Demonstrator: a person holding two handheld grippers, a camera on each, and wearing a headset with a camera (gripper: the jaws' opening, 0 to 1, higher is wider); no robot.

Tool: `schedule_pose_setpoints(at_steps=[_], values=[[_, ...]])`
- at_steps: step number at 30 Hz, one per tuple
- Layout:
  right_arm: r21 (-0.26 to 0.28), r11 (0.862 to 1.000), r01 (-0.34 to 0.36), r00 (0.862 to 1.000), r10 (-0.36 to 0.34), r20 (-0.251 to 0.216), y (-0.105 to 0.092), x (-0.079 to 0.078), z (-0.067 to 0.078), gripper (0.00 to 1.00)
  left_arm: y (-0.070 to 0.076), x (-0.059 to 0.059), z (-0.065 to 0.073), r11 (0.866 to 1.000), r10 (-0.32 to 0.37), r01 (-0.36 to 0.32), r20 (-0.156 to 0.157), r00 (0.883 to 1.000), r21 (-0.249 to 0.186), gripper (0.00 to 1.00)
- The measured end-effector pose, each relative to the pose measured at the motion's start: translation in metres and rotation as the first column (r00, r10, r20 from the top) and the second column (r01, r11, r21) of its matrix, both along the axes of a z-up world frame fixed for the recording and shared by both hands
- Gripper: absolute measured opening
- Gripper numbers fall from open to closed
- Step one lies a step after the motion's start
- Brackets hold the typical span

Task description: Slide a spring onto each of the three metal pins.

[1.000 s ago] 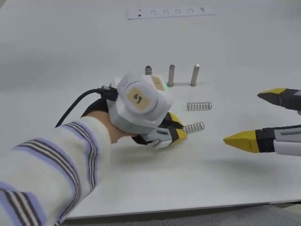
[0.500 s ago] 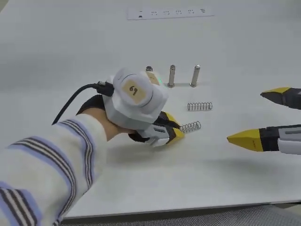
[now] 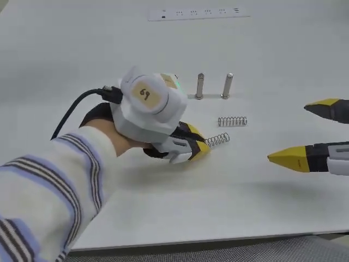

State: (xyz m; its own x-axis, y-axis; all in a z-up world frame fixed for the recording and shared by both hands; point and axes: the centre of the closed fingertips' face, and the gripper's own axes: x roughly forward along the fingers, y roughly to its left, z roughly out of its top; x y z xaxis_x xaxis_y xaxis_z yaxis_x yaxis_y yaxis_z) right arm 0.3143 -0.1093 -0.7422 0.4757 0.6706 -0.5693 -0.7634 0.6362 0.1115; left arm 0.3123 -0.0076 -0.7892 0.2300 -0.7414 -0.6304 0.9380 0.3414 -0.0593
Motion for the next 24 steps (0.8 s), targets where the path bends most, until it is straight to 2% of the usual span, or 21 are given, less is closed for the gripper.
schedule_pose_setpoints(at_steps=[1, 6, 14, 16, 19, 21, 24], values=[[0.003, 1.0, -0.003, 1.0, 0.003, 0.0, 0.001, 0.0, 0.0, 0.79, -0.001, -0.001, 0.001, 1.0, -0.003, 0.003, -0.008, 1.0, -0.007, 0.02], [0.006, 0.999, -0.037, 0.999, 0.037, 0.003, 0.005, -0.002, 0.001, 0.77, -0.001, -0.004, 0.01, 0.999, -0.017, 0.017, -0.008, 1.0, -0.03, 0.02], [0.057, 0.994, -0.098, 0.995, 0.097, 0.015, 0.018, -0.006, 0.01, 0.6, 0.005, -0.001, 0.025, 0.997, -0.016, 0.016, 0.004, 1.0, -0.07, 0.02], [0.056, 0.993, -0.106, 0.994, 0.105, 0.019, 0.02, -0.006, 0.011, 0.59, 0.006, 0.0, 0.029, 0.996, -0.004, 0.003, -0.008, 1.0, -0.084, 0.02], [0.047, 0.991, -0.122, 0.992, 0.121, 0.018, 0.023, -0.006, 0.009, 0.59, 0.009, 0.0, 0.029, 0.998, -0.004, 0.004, -0.011, 1.0, -0.069, 0.02], [0.045, 0.989, -0.138, 0.99, 0.138, 0.008, 0.026, -0.008, 0.008, 0.56, 0.01, -0.002, 0.03, 0.997, 0.001, -0.004, -0.035, 0.999, -0.075, 0.02], [0.051, 0.987, -0.154, 0.988, 0.154, 0.01, 0.029, -0.01, 0.008, 0.49, 0.011, -0.003, 0.034, 0.995, -0.01, 0.007, -0.029, 1.0, -0.095, 0.02]])
